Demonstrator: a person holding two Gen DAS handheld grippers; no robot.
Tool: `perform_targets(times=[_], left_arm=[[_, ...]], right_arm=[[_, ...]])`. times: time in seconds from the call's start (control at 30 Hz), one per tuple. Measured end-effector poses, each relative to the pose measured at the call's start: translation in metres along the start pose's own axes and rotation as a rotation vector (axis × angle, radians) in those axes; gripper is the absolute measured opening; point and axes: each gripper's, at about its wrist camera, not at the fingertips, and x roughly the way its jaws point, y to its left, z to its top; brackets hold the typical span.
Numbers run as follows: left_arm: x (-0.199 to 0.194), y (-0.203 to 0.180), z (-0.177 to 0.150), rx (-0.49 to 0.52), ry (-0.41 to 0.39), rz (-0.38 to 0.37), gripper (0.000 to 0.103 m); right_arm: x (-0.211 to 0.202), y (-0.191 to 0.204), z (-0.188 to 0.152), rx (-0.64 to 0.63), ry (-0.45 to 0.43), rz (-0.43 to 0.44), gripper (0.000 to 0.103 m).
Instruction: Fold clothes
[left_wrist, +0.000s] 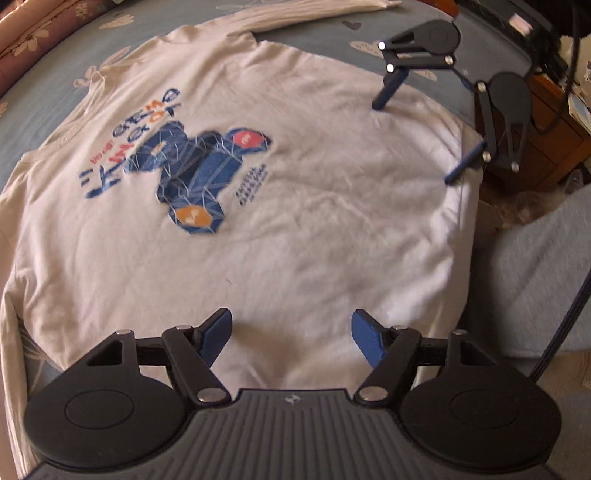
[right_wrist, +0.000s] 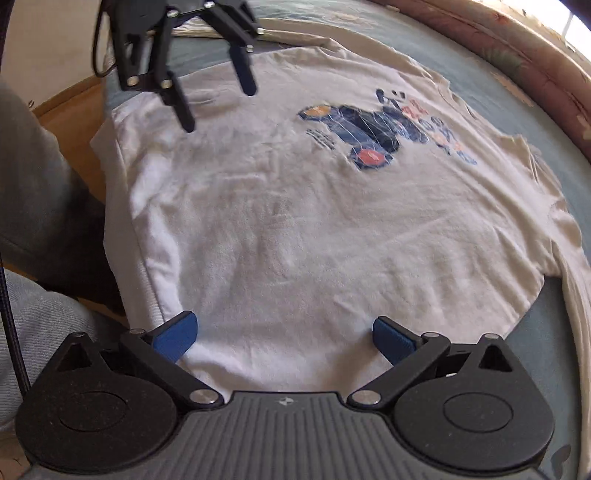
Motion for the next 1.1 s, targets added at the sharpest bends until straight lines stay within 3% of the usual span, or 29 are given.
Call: perform_targets(times=[0.1,0.2,0.3,0.5,0.6,0.8,0.87,1.0,1.1], left_arm=[[-0.007,-0.004,-0.025,0.051,0.027,0.03,0.072],[-0.018,0.0,-0.028,0.023,0.056,0.008,0.072],[-0.016,0.004,-0.028,-0.034,0.056,0.015,0.072],[-0.023,0.01,-0.041,-0.153,0.074,0.013,0.074],[-0.035,0.036,-0.032,-0.256,0.018,0.065,0.074],[-0.031,0.1,0.001,-0.457,-0.168,0.225,0.073],[-0.026,0.112,0.006,-0.519,-0.217,0.215,0.073],[-0.007,0.117,-0.006,-0.634,-0.189,0.139,0.074],[-0.011,0.113,-0.018,-0.665,-0.187,0.118,0.074]], right_arm=[[-0.006,-0.003,-0.006,-0.013,0.051,0.0,0.103],[-0.006,0.001,0.002,-0.07,0.079,0.003,0.103],[0.0,0.01,0.019,-0.145,0.029,-0.015,0.103],[0.02,0.0,0.057,-0.15,-0.017,-0.084,0.103],[0.025,-0.017,0.077,-0.111,-0.04,-0.145,0.103],[0.046,-0.051,0.121,0.033,-0.079,-0.206,0.103],[0.054,-0.06,0.127,0.121,-0.07,-0.191,0.103],[0.061,-0.074,0.121,0.307,-0.043,-0.141,0.103],[0.06,-0.075,0.123,0.342,-0.014,-0.138,0.103]])
